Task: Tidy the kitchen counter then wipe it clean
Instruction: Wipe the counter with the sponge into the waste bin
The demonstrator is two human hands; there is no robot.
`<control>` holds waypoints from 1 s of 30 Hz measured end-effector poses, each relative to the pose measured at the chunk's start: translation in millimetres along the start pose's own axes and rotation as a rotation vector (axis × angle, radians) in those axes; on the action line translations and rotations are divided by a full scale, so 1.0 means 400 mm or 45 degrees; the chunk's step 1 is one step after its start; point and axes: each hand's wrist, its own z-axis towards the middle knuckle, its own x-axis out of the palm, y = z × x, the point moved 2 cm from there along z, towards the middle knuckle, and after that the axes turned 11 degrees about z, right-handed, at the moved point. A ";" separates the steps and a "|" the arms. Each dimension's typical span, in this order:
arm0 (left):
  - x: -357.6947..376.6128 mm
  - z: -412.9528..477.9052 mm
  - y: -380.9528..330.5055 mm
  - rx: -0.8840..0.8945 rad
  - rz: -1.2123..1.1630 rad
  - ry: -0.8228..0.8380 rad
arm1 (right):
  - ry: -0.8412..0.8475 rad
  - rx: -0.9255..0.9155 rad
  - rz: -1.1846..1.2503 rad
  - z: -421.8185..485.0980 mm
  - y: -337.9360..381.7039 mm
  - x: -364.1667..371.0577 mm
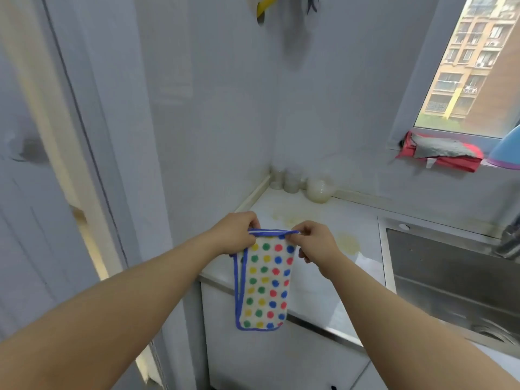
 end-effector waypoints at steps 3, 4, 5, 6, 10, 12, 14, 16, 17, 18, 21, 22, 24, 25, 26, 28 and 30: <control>0.026 0.119 -0.006 0.004 0.063 -0.042 | -0.045 0.017 0.087 0.111 -0.023 -0.023; 0.035 0.170 -0.008 -0.006 0.070 -0.064 | -0.058 0.034 0.120 0.159 -0.033 -0.032; 0.044 0.206 -0.006 -0.017 0.072 -0.089 | -0.071 0.047 0.148 0.193 -0.042 -0.037; 0.052 0.237 -0.004 -0.029 0.071 -0.109 | -0.076 0.058 0.167 0.224 -0.052 -0.042; 0.101 0.366 0.010 -0.088 0.047 -0.148 | -0.055 0.104 0.122 0.363 -0.102 -0.072; 0.123 0.414 0.020 -0.106 0.048 -0.178 | -0.030 0.117 0.089 0.416 -0.117 -0.082; 0.131 0.441 0.028 -0.123 0.037 -0.201 | 0.014 0.143 0.105 0.449 -0.126 -0.085; 0.140 0.456 0.033 -0.125 0.015 -0.156 | 0.102 0.162 0.045 0.469 -0.137 -0.090; 0.146 0.454 0.033 -0.127 0.001 -0.075 | 0.166 0.171 -0.016 0.471 -0.144 -0.095; 0.154 0.452 0.033 -0.123 -0.010 0.039 | 0.267 0.191 -0.080 0.477 -0.150 -0.102; 0.182 0.422 0.039 -0.083 0.009 0.398 | 0.616 0.330 -0.256 0.475 -0.175 -0.117; 0.186 0.410 0.041 -0.070 0.031 0.488 | 0.704 0.385 -0.289 0.472 -0.182 -0.120; 0.191 0.388 0.048 -0.062 0.040 0.653 | 0.810 0.492 -0.300 0.465 -0.188 -0.118; 0.194 0.379 0.052 -0.078 0.009 0.744 | 0.830 0.518 -0.308 0.462 -0.189 -0.112; 0.194 0.367 0.050 -0.104 -0.030 0.827 | 0.823 0.502 -0.331 0.458 -0.188 -0.102; 0.197 0.352 0.052 -0.177 -0.112 0.882 | 0.712 0.340 -0.407 0.453 -0.184 -0.073; 0.199 0.352 0.065 -0.253 -0.111 0.692 | 0.535 0.071 -0.545 0.448 -0.185 -0.037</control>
